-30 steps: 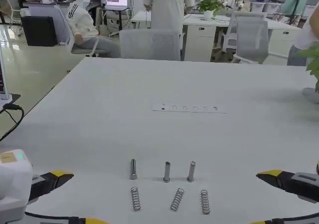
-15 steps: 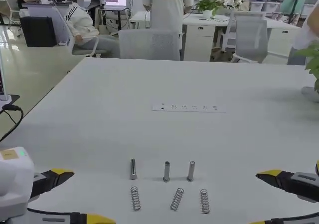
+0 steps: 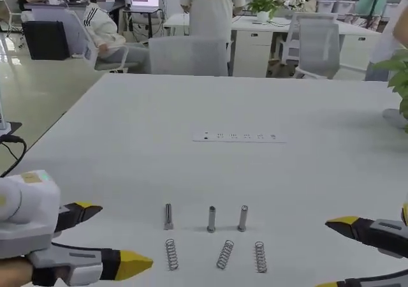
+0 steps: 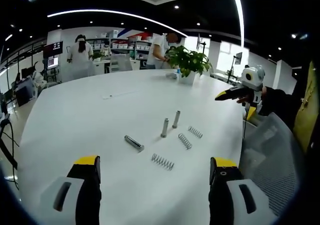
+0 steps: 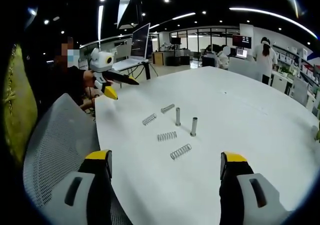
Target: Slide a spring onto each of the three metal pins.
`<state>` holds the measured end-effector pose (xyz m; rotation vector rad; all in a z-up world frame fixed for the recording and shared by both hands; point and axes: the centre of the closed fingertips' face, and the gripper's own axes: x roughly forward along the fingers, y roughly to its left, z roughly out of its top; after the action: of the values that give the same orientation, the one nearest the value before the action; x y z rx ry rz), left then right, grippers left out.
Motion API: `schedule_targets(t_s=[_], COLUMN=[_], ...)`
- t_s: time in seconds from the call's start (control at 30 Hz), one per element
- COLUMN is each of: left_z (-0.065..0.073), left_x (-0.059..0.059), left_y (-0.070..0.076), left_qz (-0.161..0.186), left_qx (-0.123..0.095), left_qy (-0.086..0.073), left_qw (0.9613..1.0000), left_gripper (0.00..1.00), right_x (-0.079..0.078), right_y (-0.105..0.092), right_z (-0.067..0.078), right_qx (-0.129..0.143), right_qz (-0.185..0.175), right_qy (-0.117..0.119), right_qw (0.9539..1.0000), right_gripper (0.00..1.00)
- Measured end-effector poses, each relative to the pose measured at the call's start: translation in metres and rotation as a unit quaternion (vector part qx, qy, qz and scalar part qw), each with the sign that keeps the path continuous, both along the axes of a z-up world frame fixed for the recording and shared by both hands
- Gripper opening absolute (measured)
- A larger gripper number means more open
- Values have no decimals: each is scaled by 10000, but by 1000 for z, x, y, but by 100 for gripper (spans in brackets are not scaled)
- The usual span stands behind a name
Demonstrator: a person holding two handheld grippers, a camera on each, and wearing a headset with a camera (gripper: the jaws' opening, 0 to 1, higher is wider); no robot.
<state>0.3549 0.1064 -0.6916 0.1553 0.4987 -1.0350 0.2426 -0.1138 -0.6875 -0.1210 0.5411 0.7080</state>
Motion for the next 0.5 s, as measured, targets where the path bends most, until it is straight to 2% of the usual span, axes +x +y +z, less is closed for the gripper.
schedule_targets(t_s=[0.13, 0.27, 0.5], left_z=[-3, -2, -8], left_x=[12, 22, 34], left_y=[-6, -13, -23], left_qz=[12, 47, 101], left_qx=[62, -3, 52], left_qy=[2, 33, 64], left_qw=[10000, 10000, 9999], left_gripper=[87, 86, 83], right_x=[0, 1, 1], right_y=[0, -1, -2], right_z=[-1, -2, -4], right_qx=[2, 3, 15], right_qz=[8, 6, -4], right_qy=[6, 17, 41], right_qw=[10000, 10000, 10000], right_gripper=[89, 89, 88])
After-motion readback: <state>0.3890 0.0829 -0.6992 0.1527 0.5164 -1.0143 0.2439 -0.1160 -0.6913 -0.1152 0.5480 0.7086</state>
